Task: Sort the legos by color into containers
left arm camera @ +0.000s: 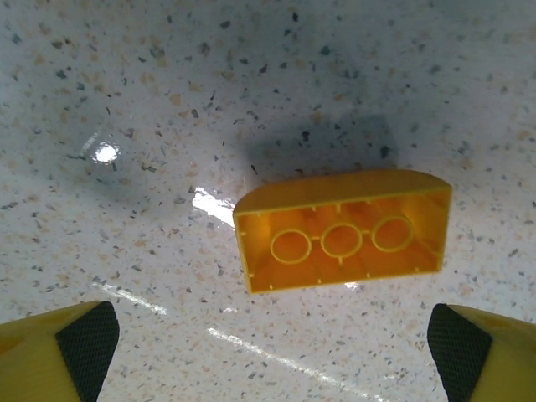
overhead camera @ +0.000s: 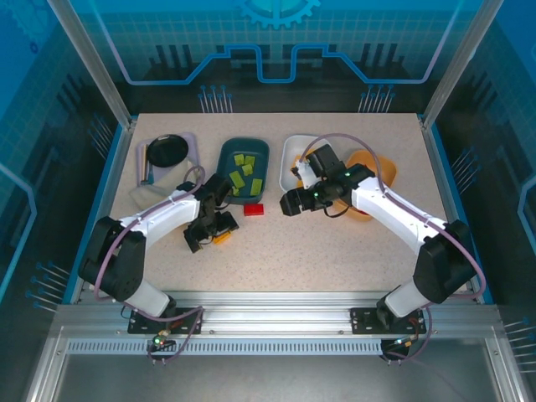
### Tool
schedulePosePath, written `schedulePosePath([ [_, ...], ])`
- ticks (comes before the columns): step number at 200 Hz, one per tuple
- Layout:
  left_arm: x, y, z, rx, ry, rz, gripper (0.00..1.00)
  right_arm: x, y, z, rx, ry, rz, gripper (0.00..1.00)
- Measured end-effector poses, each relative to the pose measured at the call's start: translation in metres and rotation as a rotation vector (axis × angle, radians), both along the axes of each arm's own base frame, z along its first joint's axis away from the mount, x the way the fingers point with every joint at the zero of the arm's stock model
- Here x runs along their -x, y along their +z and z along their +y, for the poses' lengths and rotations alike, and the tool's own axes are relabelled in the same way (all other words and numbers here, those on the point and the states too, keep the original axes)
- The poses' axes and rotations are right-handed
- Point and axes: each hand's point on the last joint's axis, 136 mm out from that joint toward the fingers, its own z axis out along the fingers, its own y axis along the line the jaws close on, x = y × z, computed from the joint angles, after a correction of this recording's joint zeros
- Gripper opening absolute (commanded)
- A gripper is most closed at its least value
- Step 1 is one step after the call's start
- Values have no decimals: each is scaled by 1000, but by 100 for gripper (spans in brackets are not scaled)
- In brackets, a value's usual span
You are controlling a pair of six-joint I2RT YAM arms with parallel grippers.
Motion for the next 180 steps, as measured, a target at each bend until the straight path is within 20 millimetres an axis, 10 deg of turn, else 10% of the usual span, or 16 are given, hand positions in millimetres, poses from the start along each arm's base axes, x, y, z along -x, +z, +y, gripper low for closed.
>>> schedulePosePath([
  [129,-21,-27,-11,63,80,-6,92,7,-4,17,-71,62,55,76],
  [180,-23,-32,-11,61,88,-3,57,16,2,34,-169,131,92,72],
])
